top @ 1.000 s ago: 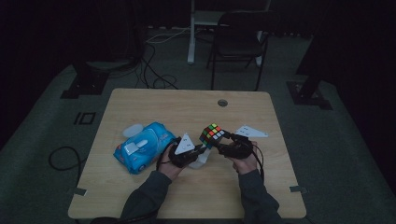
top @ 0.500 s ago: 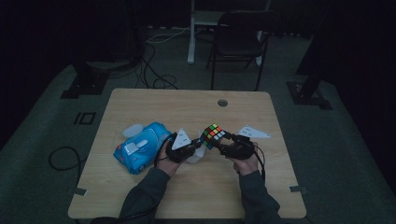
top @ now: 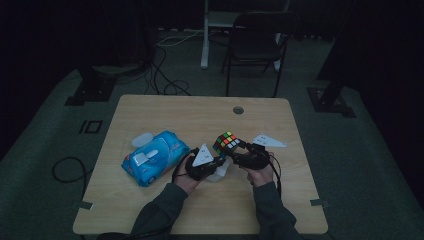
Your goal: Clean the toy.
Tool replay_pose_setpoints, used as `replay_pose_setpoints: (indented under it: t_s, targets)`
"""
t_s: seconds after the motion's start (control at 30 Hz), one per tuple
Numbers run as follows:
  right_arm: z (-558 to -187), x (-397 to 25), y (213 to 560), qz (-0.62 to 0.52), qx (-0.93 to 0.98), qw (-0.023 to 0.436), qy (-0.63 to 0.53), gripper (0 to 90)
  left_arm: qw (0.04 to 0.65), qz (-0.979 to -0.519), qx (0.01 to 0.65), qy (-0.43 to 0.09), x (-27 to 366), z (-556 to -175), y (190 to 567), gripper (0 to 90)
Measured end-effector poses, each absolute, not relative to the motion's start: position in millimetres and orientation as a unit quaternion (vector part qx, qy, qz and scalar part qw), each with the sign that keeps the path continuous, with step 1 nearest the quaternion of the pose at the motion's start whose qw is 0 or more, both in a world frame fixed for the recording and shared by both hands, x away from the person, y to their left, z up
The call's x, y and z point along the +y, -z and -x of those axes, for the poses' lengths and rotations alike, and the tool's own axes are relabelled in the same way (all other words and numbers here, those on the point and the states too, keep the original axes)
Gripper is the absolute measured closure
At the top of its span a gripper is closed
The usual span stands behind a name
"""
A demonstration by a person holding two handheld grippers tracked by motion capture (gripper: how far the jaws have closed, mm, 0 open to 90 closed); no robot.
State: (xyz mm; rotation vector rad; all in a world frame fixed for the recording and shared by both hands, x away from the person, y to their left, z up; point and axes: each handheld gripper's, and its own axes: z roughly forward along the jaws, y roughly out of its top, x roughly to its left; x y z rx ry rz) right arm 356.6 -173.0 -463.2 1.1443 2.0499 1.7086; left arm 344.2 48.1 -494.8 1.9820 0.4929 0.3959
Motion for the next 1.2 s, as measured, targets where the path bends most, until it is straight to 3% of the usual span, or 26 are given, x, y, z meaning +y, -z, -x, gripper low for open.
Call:
replay_pose_setpoints:
  t_s: [0.47,1.2]
  targets:
    - [-359,-174,470,-0.417,0.706,0.16,-0.549,34.9,0.507,-0.826,0.173,-0.175,35,-327,489,84.3]
    - [-358,-167,472,-0.433,0.703,0.167,-0.539,34.9,0.506,-0.8,0.221,-0.234,31,-329,494,83.9]
